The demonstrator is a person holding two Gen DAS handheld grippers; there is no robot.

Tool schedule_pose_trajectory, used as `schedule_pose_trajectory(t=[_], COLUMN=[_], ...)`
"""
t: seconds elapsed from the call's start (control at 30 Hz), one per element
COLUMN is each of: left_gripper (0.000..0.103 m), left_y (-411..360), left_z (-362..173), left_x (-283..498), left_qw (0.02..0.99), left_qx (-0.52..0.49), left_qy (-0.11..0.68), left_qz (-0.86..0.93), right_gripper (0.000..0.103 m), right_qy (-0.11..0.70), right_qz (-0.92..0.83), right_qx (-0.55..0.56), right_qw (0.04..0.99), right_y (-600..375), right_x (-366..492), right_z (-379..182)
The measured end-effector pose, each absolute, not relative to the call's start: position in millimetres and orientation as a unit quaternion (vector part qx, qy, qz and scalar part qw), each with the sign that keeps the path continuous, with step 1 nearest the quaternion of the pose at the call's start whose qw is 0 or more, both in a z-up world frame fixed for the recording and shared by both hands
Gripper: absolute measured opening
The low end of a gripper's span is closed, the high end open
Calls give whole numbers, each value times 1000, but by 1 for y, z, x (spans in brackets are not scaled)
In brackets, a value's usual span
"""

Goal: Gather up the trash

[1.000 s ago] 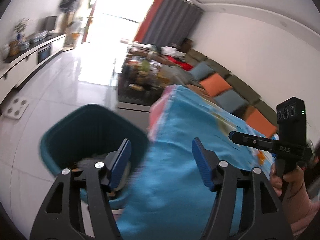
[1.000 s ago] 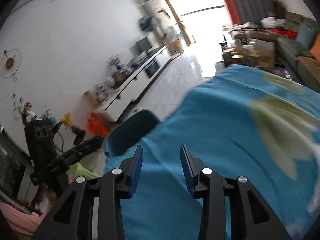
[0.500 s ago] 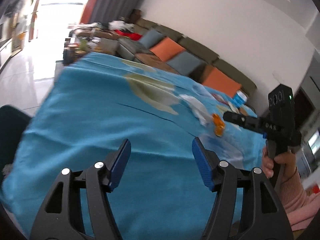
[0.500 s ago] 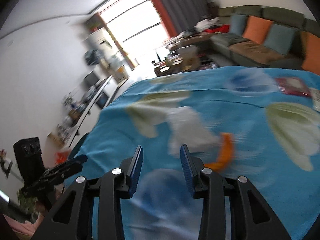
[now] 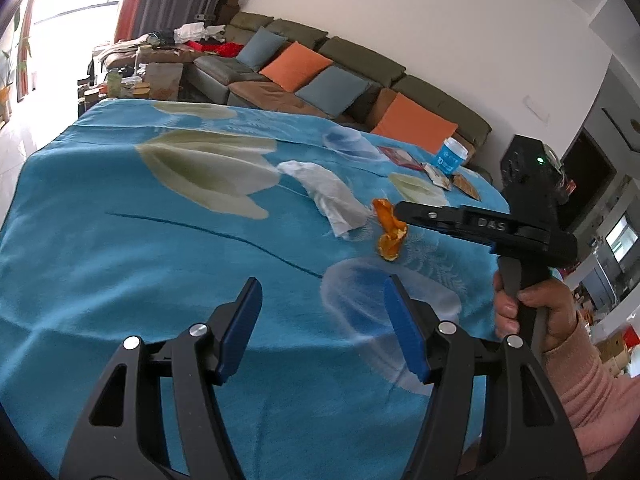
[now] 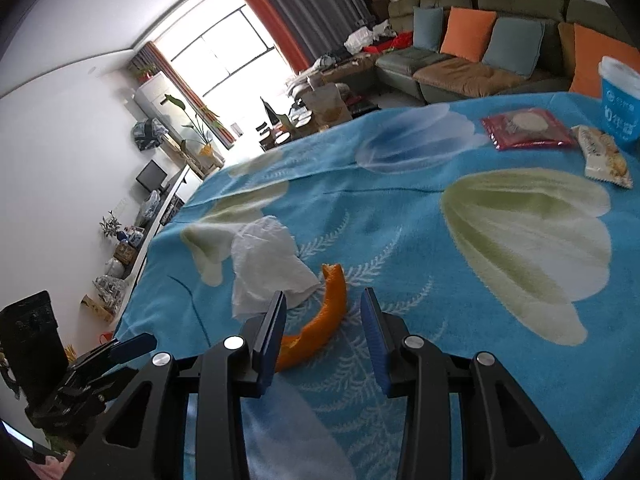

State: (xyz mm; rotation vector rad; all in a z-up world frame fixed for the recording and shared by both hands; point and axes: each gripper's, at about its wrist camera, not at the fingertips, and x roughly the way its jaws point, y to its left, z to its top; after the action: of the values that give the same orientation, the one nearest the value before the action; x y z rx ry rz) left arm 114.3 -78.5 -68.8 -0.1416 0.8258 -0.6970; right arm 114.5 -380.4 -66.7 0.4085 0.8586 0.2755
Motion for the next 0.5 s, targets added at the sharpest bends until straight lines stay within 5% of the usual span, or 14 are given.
schedule_pose_trajectory(t=[0.27,0.5], left_gripper=[62,62], left_y=[-82,-85], left_z=[-69,-69], left_x=[110,105], left_qw=[848,842], left_qx=[-66,-65], left_qy=[400,399], left_qz=[-343,-358], right_gripper=[13,13], right_qy=[426,419], right_qz=[148,194], right_qx=[213,220], right_qw=[867,860], right_y=[-379,-361], right_x=[111,92], right_z=[-73,-64])
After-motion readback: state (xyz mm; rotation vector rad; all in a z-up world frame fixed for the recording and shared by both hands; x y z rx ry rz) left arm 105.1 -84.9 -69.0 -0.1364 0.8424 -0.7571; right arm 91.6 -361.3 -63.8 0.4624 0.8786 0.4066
